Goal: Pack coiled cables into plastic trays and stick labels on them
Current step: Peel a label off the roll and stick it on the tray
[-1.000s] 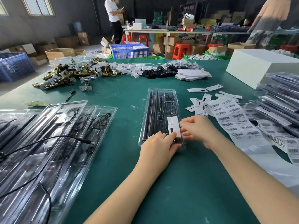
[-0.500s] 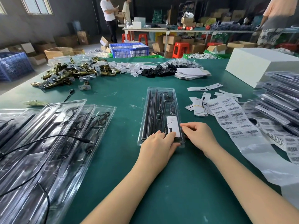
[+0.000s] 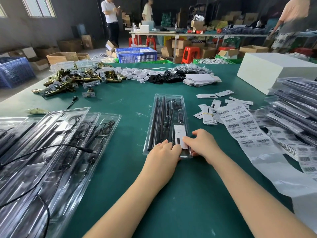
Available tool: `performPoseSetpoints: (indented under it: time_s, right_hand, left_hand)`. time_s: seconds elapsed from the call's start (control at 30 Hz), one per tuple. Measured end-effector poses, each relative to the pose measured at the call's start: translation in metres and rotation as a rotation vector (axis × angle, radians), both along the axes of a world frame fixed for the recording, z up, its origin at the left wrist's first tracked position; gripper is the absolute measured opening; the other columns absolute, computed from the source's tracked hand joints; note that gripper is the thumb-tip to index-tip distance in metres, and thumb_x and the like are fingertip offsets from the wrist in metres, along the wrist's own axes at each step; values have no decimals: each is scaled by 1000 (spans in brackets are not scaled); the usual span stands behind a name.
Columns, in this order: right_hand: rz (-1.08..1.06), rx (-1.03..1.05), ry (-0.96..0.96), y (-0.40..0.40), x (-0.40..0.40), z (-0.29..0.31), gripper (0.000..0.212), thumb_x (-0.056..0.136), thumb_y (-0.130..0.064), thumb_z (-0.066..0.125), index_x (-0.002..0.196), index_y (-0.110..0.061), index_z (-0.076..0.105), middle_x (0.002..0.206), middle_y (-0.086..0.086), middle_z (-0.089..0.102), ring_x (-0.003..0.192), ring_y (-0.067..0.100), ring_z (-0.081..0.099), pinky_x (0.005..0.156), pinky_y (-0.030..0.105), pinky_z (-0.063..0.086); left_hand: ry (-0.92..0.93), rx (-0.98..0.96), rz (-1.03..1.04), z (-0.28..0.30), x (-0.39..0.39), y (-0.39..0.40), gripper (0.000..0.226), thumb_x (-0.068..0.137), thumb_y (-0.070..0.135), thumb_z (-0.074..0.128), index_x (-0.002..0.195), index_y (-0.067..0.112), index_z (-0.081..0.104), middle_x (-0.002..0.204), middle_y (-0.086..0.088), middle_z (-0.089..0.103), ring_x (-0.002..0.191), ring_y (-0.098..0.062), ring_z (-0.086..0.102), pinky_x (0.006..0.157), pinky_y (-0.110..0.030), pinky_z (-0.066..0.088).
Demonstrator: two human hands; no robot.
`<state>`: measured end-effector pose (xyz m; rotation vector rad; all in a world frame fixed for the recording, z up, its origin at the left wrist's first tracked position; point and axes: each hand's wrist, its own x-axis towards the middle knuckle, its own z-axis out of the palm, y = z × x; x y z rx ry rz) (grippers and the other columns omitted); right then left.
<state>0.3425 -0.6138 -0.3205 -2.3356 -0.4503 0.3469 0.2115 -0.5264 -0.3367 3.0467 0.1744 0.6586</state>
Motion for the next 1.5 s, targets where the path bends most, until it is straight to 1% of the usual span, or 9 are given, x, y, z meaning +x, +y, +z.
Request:
performPoseSetpoints:
  time_s: [0.1, 0.3, 0.4, 0.53, 0.7, 0.8, 1.0, 1.27, 1.5]
  right_hand:
    - [13, -29, -29, 0, -2, 1, 30, 89, -31, 56, 69, -9, 58, 52, 3, 57, 43, 17, 59, 57, 31, 56]
    - [-141, 451, 338, -2, -9, -10, 22, 91, -30, 62, 101, -12, 54, 101, 8, 60, 78, 25, 66, 70, 45, 61]
    - [-109, 526, 482, -9, -6, -11, 37, 94, -29, 58, 105, 6, 56, 95, 12, 60, 71, 29, 65, 61, 39, 60]
    - [-70, 433, 279, -11, -8, -18, 44, 98, -32, 48, 90, 12, 52, 78, 12, 48, 71, 24, 47, 65, 52, 51]
    - [-108, 553, 210, -13, -16, -18, 37, 98, -27, 49, 88, 7, 60, 91, 35, 59, 71, 26, 53, 67, 45, 50]
    - [-49, 601, 266, -18, -20, -13, 36, 99, -27, 50, 100, 6, 61, 108, 38, 54, 91, 54, 60, 82, 63, 52]
    - [160, 656, 212, -37, -26, -9, 23, 100, -27, 52, 98, -24, 75, 93, 13, 74, 84, 34, 70, 65, 42, 60]
    - [60, 767, 397, -33, -38, 2, 23, 93, -27, 61, 111, -14, 69, 88, 8, 76, 62, 21, 69, 43, 28, 52]
    - [-23, 865, 713, -29, -53, 1, 9, 92, -10, 62, 100, -9, 59, 85, 15, 75, 74, 23, 73, 57, 27, 57]
  left_hand:
    - [-52, 61, 40, -4, 3, -1, 32, 50, 12, 90, 65, 17, 62, 60, 5, 60, 70, -19, 69, 67, -25, 55]
    - [-138, 5, -21, -8, 2, -3, 23, 60, 6, 81, 73, 16, 65, 67, 3, 64, 78, -20, 70, 67, -27, 57]
    - [-166, 28, -54, -5, -2, -9, 11, 71, 17, 76, 72, 19, 65, 66, 5, 64, 72, -16, 68, 53, -27, 52]
    - [-145, -41, -125, 1, -10, -3, 21, 86, 36, 54, 75, 24, 68, 69, 9, 64, 76, -11, 65, 52, -27, 50]
    - [-218, -605, -85, 1, -11, 24, 33, 85, 50, 63, 109, 29, 67, 114, 21, 59, 120, 12, 39, 99, -8, 31]
    - [-234, -1020, 191, 2, -7, 36, 65, 85, 33, 70, 142, 21, 40, 133, 12, 42, 130, -5, 37, 108, -20, 28]
    - [-142, -1980, 72, 16, -3, 39, 34, 79, -2, 70, 111, 3, 58, 89, -16, 73, 76, -29, 72, 65, -40, 58]
    - [-295, -2058, 111, 10, 3, 33, 55, 70, -5, 78, 118, 7, 54, 101, -19, 72, 87, -37, 71, 69, -48, 57]
    - [-607, -2091, 126, 8, 6, 38, 51, 75, -6, 74, 119, 6, 52, 106, -19, 70, 89, -34, 71, 67, -43, 59]
